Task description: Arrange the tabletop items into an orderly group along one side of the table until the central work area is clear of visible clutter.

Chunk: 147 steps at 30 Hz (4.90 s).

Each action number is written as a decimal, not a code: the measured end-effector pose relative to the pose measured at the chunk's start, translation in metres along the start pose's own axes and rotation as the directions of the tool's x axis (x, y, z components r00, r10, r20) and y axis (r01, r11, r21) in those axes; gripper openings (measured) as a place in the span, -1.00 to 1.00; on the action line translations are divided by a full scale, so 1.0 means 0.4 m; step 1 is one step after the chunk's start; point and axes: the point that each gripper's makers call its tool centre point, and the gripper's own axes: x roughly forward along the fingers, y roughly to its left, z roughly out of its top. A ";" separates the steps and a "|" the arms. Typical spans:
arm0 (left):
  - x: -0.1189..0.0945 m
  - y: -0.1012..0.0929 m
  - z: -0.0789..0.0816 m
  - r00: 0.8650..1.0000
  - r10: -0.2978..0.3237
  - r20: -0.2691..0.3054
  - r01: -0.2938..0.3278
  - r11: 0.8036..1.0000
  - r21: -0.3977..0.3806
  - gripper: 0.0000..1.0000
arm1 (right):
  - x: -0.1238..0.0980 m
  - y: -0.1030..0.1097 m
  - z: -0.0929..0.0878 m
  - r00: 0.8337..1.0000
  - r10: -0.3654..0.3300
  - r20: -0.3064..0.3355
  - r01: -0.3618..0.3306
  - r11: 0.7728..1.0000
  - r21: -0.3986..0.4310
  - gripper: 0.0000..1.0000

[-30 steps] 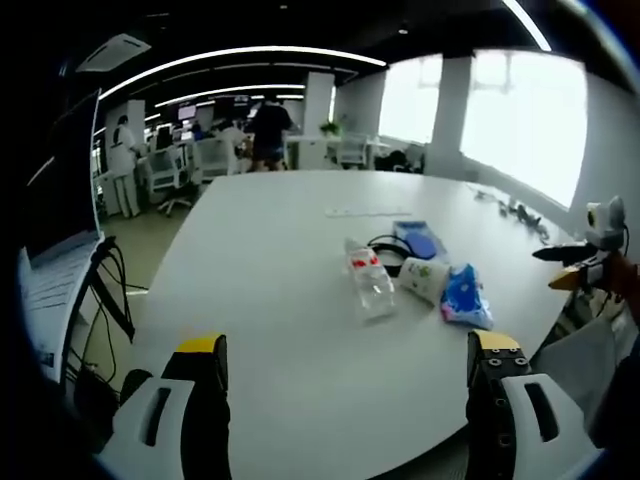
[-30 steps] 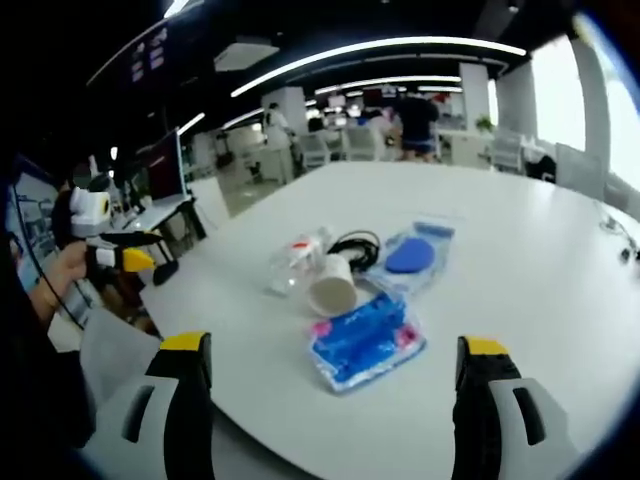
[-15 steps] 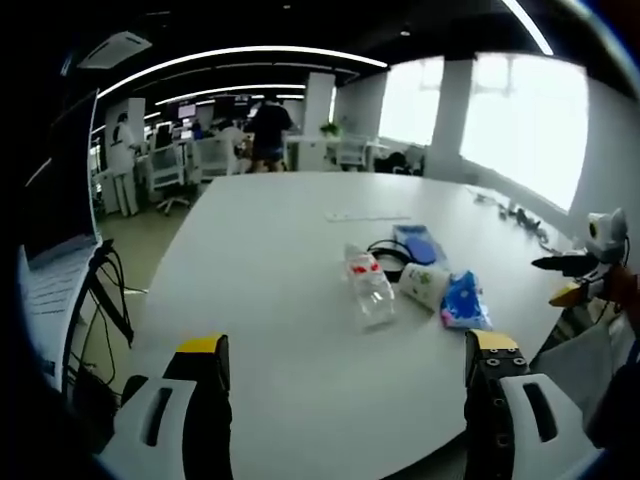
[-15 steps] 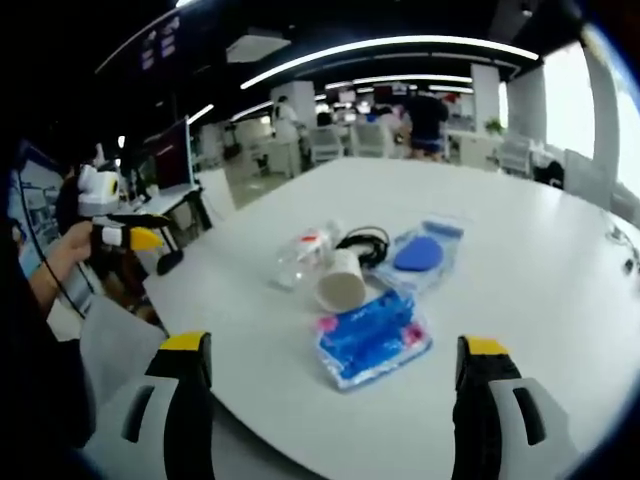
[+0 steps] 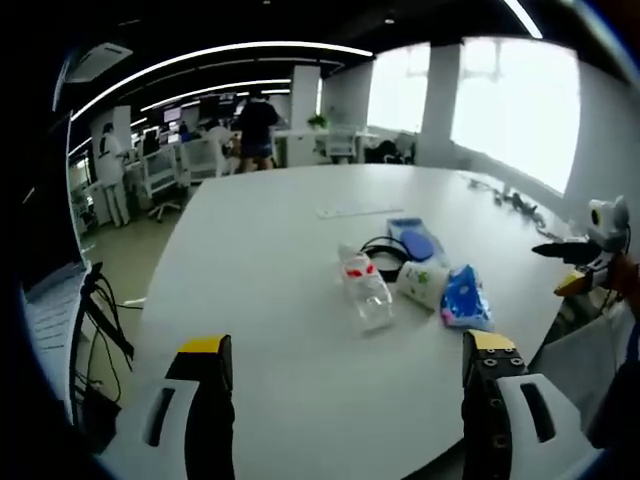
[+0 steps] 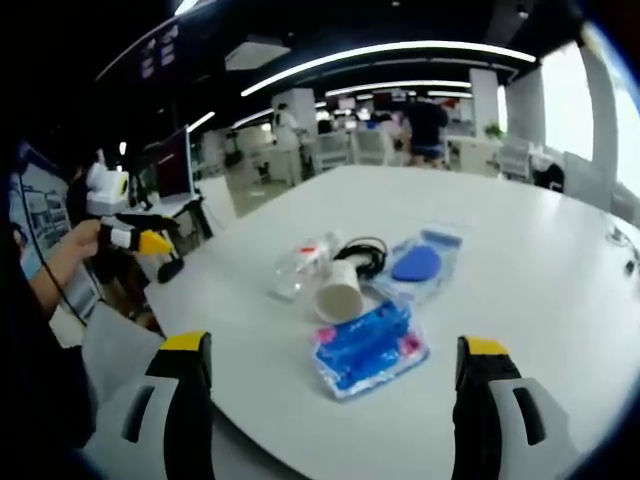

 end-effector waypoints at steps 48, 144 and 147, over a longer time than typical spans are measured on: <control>0.278 -0.088 0.064 0.968 -0.136 -0.210 0.143 0.990 0.015 0.65 | 0.057 -0.059 -0.041 0.987 0.053 -0.151 -0.057 0.998 -0.024 0.97; 0.635 -0.071 -0.042 0.872 -0.115 -0.476 -0.021 0.963 -0.270 -0.21 | 0.101 -0.149 -0.115 0.985 -0.044 -0.165 0.056 0.996 0.069 0.84; 0.630 -0.071 -0.042 0.886 -0.117 -0.448 -0.016 0.959 -0.282 -0.22 | 0.099 -0.152 -0.110 0.986 -0.047 -0.158 0.059 0.996 0.070 0.84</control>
